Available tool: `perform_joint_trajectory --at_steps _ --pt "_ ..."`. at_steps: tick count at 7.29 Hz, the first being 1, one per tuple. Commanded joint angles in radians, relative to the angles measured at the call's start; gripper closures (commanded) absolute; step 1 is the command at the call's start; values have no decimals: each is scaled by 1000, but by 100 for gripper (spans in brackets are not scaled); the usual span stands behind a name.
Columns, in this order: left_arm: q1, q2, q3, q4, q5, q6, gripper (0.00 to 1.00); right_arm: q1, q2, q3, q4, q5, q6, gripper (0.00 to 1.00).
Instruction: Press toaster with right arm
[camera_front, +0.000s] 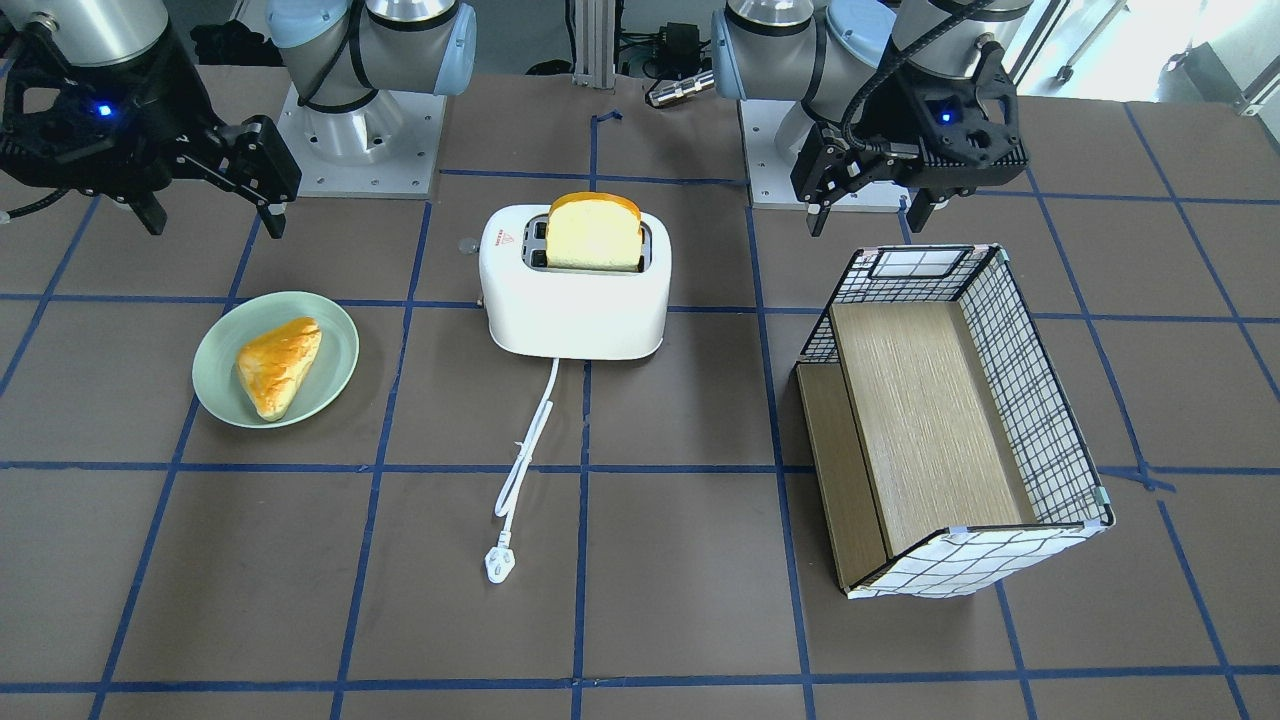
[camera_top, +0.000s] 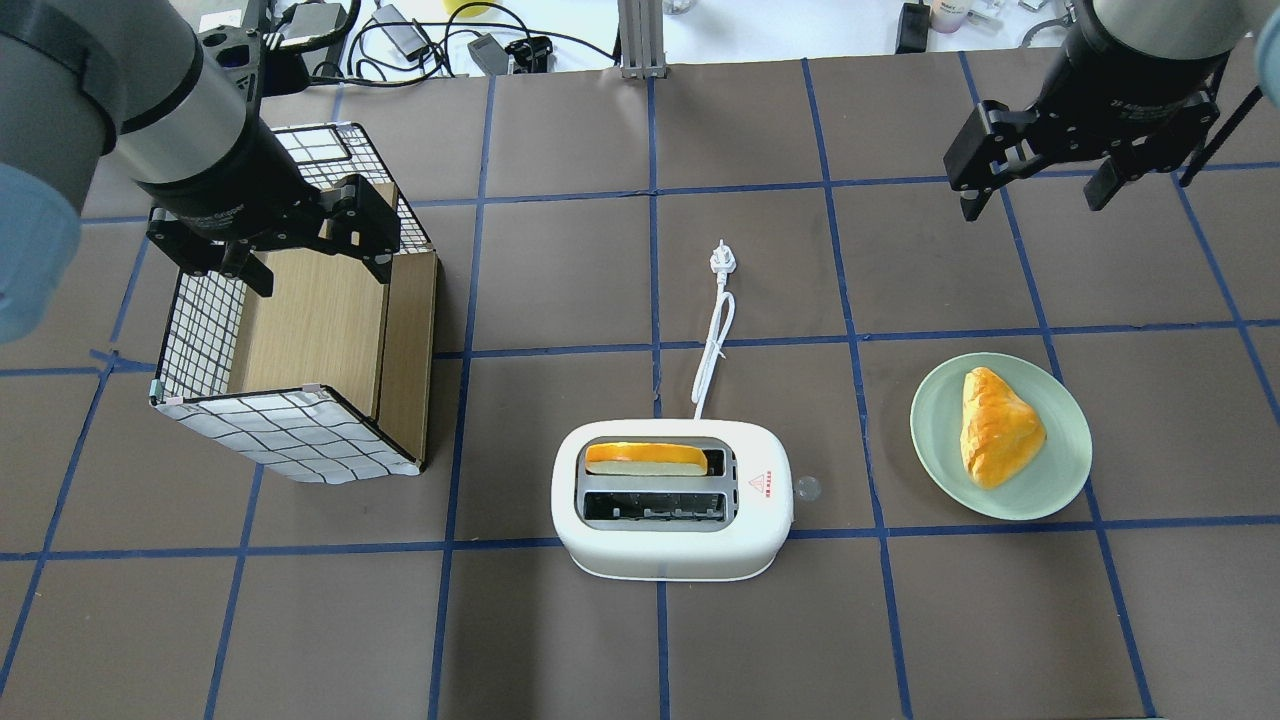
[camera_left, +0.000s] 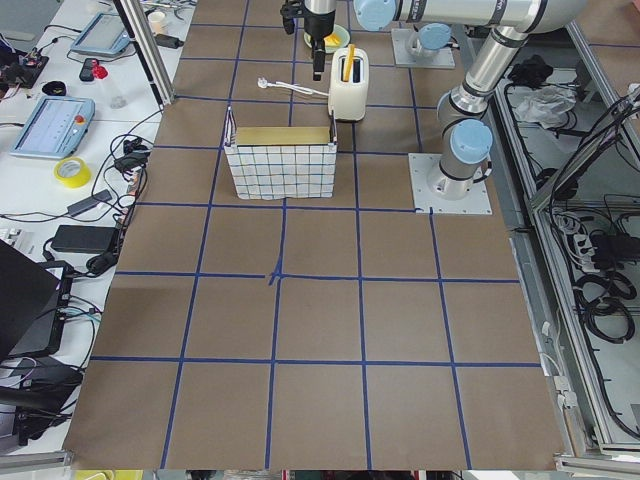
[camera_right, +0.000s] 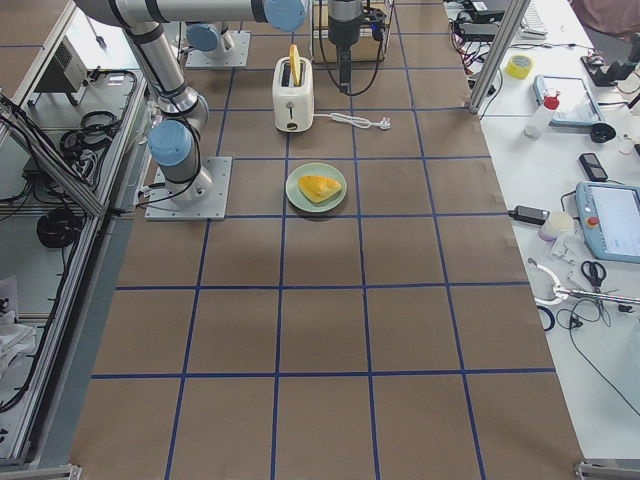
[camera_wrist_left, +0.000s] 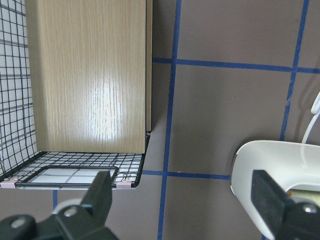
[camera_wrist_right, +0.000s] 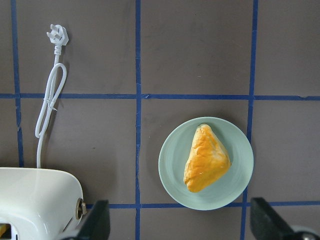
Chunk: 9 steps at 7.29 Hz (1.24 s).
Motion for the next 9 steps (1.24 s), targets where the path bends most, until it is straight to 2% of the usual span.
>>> perform_joint_trajectory --at_steps 1,2,3,4,7,9 --pt "0 0 0 0 0 0 0 69 61 -69 5 24 140 0" --pt "0 0 0 0 0 0 0 92 88 -97 7 45 148 0" --pt "0 0 0 0 0 0 0 86 92 -90 11 137 136 0" --pt "0 0 0 0 0 0 0 84 92 -83 30 154 118 0" --pt "0 0 0 0 0 0 0 78 90 -68 11 135 73 0" --pt "0 0 0 0 0 0 0 72 87 -51 -37 89 76 0"
